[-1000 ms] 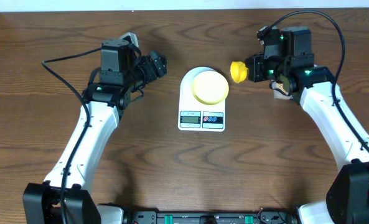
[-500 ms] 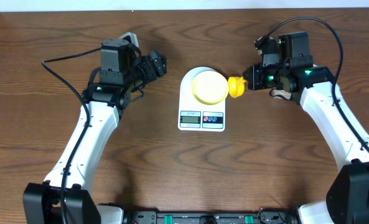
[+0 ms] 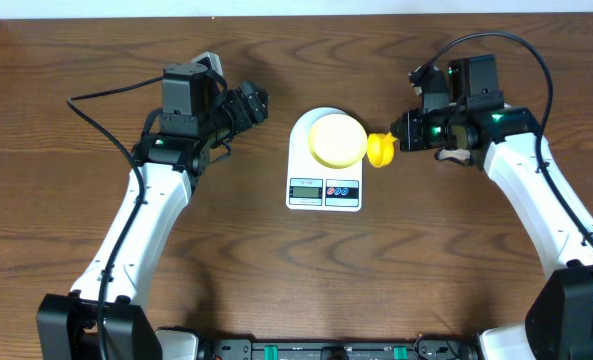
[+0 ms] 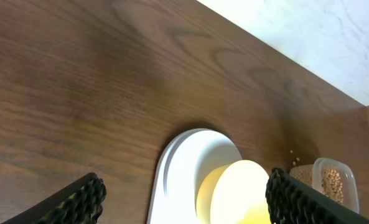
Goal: Scoop item into bowl and weigh 50g on scale
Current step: 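Move the filled scoop with the right gripper over the yellow bowl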
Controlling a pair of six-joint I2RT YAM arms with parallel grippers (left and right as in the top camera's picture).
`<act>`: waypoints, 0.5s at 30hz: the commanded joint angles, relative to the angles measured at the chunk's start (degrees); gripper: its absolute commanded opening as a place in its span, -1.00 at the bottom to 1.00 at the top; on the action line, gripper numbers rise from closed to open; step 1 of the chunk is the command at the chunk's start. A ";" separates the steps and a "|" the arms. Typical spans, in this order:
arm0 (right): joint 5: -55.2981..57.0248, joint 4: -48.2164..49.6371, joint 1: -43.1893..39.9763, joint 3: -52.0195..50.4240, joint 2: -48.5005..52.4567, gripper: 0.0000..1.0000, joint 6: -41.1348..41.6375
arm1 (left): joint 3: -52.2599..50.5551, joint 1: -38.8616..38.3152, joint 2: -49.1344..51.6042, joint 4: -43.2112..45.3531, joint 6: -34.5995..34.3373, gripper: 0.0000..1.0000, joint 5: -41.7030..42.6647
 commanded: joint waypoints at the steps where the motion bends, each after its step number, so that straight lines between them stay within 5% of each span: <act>1: -0.74 -1.31 0.22 0.74 -2.49 -0.98 0.39 | 0.42 -0.07 -0.83 -0.04 1.42 0.69 -0.59; 15: -2.95 -1.70 0.24 0.74 -3.98 -0.98 -1.09 | 0.42 -0.07 -0.83 -0.04 1.42 0.69 -0.59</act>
